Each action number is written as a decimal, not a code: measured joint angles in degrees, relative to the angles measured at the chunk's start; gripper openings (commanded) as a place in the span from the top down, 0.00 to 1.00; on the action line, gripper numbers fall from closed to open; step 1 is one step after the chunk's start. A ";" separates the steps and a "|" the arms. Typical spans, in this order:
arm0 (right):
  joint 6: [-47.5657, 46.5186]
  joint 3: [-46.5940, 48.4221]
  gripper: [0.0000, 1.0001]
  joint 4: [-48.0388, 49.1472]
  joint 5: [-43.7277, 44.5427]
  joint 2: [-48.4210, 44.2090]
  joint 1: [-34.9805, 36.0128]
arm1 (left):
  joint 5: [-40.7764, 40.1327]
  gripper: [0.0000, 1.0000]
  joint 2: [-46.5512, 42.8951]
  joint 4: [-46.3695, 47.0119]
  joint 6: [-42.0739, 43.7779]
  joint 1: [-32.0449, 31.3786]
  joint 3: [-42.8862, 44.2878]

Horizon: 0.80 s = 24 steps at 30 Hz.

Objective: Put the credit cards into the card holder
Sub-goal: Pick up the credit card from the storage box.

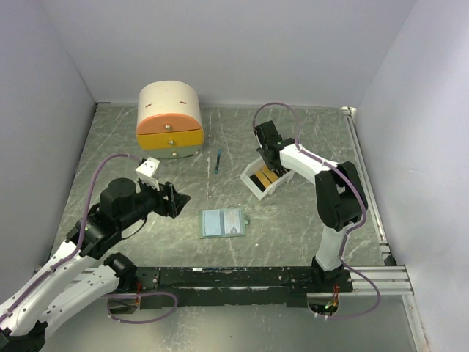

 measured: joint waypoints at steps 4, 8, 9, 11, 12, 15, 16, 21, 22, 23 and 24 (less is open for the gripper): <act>0.20 -0.02 0.93 0.33 0.83 0.00 0.00 | 0.00 0.24 -0.04 0.00 0.00 0.00 0.00; 0.44 -0.22 0.90 0.79 1.01 0.00 0.00 | -0.02 0.24 -0.13 0.00 0.00 0.00 -0.04; 0.46 -0.35 0.90 0.90 1.01 0.00 0.00 | 0.00 0.24 -0.13 0.00 0.00 0.00 -0.04; 0.48 -0.42 0.90 0.98 1.01 0.00 0.02 | 0.00 0.24 -0.13 0.02 0.00 0.00 -0.11; 0.48 -0.42 0.90 1.01 1.03 0.00 0.02 | 0.00 0.24 -0.13 0.02 0.00 0.00 -0.13; 0.46 -0.42 0.89 1.03 1.27 0.02 0.00 | 0.00 0.24 -0.13 0.02 0.00 0.00 -0.22; 0.46 -0.42 0.88 1.03 1.27 0.02 0.00 | -0.02 0.24 -0.13 0.02 0.00 0.00 -0.22; 0.37 -0.42 0.89 0.98 1.27 0.02 0.00 | -0.02 0.24 -0.17 0.02 0.00 0.02 -0.22; 0.35 -0.42 0.91 0.98 1.27 0.04 0.00 | 0.00 0.24 -0.17 0.02 0.00 0.02 -0.22; 0.31 -0.42 0.94 0.98 1.25 0.09 0.00 | -0.02 0.24 -0.17 0.02 0.00 0.02 -0.22; 0.20 -0.42 0.97 0.96 1.20 0.13 0.02 | 0.00 0.24 -0.17 0.02 0.00 0.02 -0.22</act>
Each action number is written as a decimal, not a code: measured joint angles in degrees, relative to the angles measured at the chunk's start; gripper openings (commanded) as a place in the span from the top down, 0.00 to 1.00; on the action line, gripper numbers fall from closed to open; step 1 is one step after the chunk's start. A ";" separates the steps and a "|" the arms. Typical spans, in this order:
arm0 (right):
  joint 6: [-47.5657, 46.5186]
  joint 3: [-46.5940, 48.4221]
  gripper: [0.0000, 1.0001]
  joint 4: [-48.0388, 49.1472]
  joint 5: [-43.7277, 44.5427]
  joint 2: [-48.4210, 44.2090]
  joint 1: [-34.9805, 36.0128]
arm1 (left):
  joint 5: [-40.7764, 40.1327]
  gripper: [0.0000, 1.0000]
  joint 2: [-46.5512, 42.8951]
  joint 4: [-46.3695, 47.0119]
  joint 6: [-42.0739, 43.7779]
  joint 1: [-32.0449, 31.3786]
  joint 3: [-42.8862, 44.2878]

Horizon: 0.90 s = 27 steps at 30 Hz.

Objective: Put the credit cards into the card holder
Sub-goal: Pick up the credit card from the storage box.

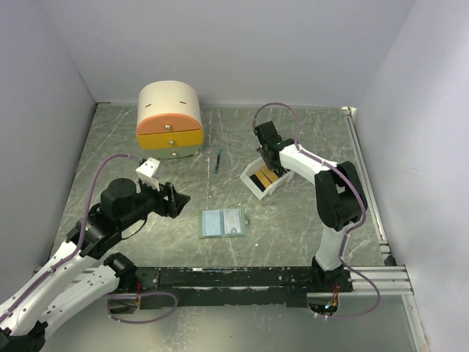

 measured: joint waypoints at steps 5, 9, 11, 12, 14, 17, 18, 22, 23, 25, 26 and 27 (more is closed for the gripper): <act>-0.26 0.02 1.00 -0.09 -0.20 0.07 0.04 | 0.00 0.24 0.00 0.00 0.00 -0.02 0.00; -0.24 0.02 1.00 -0.57 -0.59 0.07 0.04 | 0.00 0.24 0.02 0.00 -0.07 0.00 -0.02; -0.24 0.00 1.00 -0.74 -0.87 -0.17 0.02 | 0.00 0.25 0.15 0.07 -0.46 0.00 -0.04; -0.26 -0.09 1.00 -0.79 -1.14 -0.46 0.02 | -0.02 0.26 0.31 0.15 -0.92 0.00 -0.11; -0.39 -0.68 1.00 -0.68 -1.84 -1.62 0.02 | 0.00 0.30 1.09 1.01 -2.91 0.00 -0.57; -0.55 -1.20 1.00 -0.70 -2.49 -3.89 0.02 | 0.50 0.34 3.10 4.79 -6.86 0.02 -3.17; -0.70 -1.20 1.00 -0.66 -2.58 -4.42 0.02 | 1.11 0.34 4.04 6.25 -8.07 0.02 -4.33; -1.25 -1.64 1.00 0.02 -2.56 -5.18 0.02 | 3.91 0.35 9.11 12.26 -13.00 0.07 -9.62; -1.31 -1.73 1.00 0.02 -2.58 -5.18 0.00 | 4.31 0.35 10.27 13.09 -13.81 0.07 -10.43; -1.31 -1.75 1.00 -0.09 -2.62 -5.18 -0.02 | 4.94 0.35 12.28 14.36 -14.80 0.09 -10.99; -1.31 -1.73 1.00 -0.13 -2.71 -5.27 -0.02 | 5.11 0.35 13.09 14.99 -15.08 0.09 -10.99; -1.27 -1.73 1.00 -0.35 -2.89 -5.44 -0.02 | 5.31 0.36 13.99 15.76 -15.41 0.09 -10.91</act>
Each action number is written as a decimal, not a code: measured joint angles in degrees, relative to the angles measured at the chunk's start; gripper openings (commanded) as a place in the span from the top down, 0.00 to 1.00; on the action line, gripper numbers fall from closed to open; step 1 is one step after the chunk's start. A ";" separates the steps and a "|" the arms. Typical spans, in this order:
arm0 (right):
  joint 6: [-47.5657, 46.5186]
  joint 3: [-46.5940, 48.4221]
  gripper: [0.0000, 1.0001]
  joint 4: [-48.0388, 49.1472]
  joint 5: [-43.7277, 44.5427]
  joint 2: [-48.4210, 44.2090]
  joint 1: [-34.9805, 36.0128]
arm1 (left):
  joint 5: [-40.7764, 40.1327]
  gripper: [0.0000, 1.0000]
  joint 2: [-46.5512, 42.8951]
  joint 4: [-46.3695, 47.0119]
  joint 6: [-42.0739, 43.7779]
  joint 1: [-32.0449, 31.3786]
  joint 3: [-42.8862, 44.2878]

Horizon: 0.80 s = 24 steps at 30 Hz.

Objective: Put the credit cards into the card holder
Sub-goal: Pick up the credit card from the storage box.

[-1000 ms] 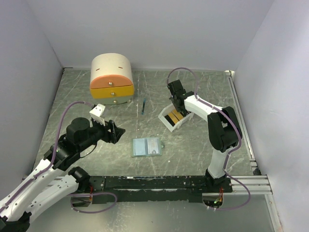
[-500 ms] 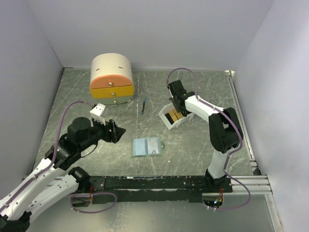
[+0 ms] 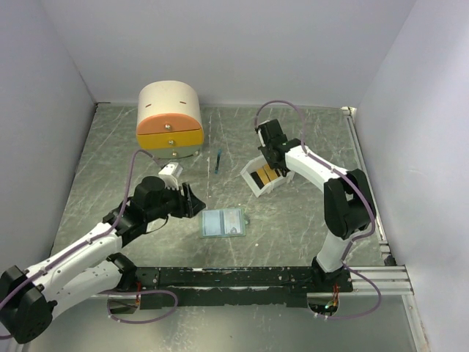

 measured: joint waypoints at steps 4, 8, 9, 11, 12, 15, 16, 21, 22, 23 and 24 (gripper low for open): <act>0.44 0.11 1.00 -1.44 -0.87 -1.90 0.00 | 1.40 0.36 2.12 2.32 -1.51 0.00 0.11; 1.55 0.11 1.00 -2.08 -2.32 -6.60 0.02 | 3.37 0.36 2.16 4.37 -3.56 0.00 0.11; 1.95 0.11 1.00 -2.10 -2.84 -8.09 0.02 | 3.89 0.36 2.16 4.72 -4.17 0.00 0.11; 2.99 0.09 1.00 -2.08 -3.82 -11.13 0.02 | 5.03 0.37 2.14 5.42 -5.49 0.00 0.11; 3.61 0.04 1.00 -2.08 -4.39 -12.55 0.02 | 5.44 0.37 2.08 5.73 -5.97 0.00 0.11; 5.64 -1.07 1.00 -1.36 -6.75 -16.65 0.04 | 6.71 0.37 1.62 6.75 -7.98 0.00 0.11; 6.49 -1.84 1.00 -0.92 -7.89 -18.25 0.07 | 7.02 0.38 1.42 7.17 -8.52 0.00 0.11; 11.80 -6.86 1.00 1.20 -14.16 -25.77 0.61 | 7.72 0.36 0.72 7.67 -9.97 0.00 0.11; 13.18 -8.02 1.00 1.88 -15.74 -27.43 0.76 | 7.85 0.35 0.59 7.67 -10.05 0.00 0.11; 14.36 -8.96 1.00 2.51 -17.09 -28.76 0.87 | 8.11 0.34 0.39 7.67 -10.16 0.00 0.11; 15.85 -10.25 1.00 3.56 -18.56 -30.47 0.94 | 8.50 0.33 0.07 7.69 -10.36 0.00 0.11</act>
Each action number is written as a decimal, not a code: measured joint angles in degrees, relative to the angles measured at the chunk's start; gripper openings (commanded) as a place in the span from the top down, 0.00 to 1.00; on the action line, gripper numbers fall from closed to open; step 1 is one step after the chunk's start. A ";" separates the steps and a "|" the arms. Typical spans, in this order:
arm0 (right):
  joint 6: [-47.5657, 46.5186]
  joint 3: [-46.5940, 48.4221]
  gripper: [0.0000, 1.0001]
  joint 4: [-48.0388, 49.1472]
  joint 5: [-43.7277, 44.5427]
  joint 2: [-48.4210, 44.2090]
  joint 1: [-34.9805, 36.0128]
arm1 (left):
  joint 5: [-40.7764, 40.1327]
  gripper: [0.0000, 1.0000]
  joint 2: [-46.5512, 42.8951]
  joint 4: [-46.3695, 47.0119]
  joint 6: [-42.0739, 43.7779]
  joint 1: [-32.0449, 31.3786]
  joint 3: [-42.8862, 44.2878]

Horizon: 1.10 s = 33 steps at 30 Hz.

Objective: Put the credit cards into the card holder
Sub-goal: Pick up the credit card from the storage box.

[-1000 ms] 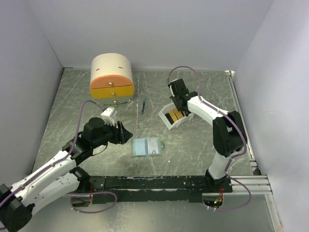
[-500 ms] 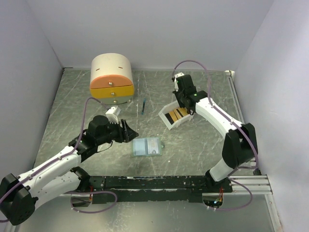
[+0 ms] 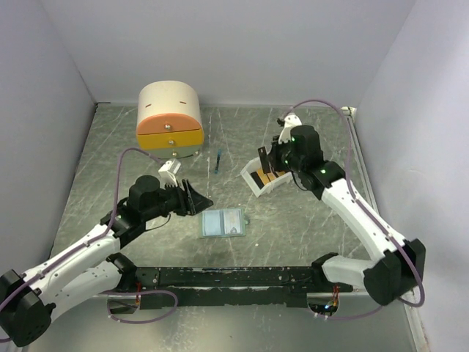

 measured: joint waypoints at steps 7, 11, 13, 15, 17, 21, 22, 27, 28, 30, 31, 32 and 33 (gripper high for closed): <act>12.55 -10.29 1.00 9.16 -11.61 -11.63 0.35 | 5.16 0.32 -3.85 7.37 -5.42 0.00 -0.68; 20.85 -16.17 1.00 16.13 -18.16 -16.04 0.63 | 6.93 0.31 -4.20 13.09 -8.94 0.00 -0.90; 25.09 -18.51 1.00 19.78 -20.90 -17.55 1.05 | 7.69 0.31 -3.48 15.23 -9.86 0.00 -0.90; 28.59 -20.17 1.00 22.84 -22.77 -18.69 1.55 | 8.44 0.30 -2.21 17.38 -10.62 0.00 -0.90; 32.17 -21.62 1.00 26.29 -24.28 -19.80 2.69 | 8.98 0.29 -0.98 19.47 -11.54 0.00 -1.09; 37.13 -23.21 1.00 31.65 -26.69 -20.52 5.01 | 10.16 0.29 1.27 24.74 -14.16 0.00 -2.29; 38.32 -23.61 1.00 32.96 -27.15 -20.52 5.42 | 10.43 0.29 1.84 26.03 -14.73 0.00 -2.54; 41.66 -24.98 1.00 36.65 -28.11 -20.39 7.10 | 11.54 0.33 3.85 31.85 -17.20 0.00 -2.75; 42.07 -25.16 1.00 37.13 -28.13 -20.37 7.52 | 11.63 0.35 3.93 32.52 -17.49 0.00 -2.78; 42.64 -25.55 1.00 38.12 -28.15 -20.28 8.13 | 11.63 0.37 3.96 33.83 -17.86 0.00 -2.78; 42.77 -25.59 1.00 38.32 -28.15 -20.22 8.33 | 11.63 0.39 3.96 34.40 -18.03 0.00 -2.80; 42.93 -25.70 1.00 38.75 -28.13 -20.06 8.52 | 11.61 0.41 3.96 34.84 -18.21 0.00 -2.84; 43.10 -25.81 1.00 39.10 -28.15 -19.91 8.76 | 11.61 0.44 3.96 35.82 -18.38 0.00 -3.15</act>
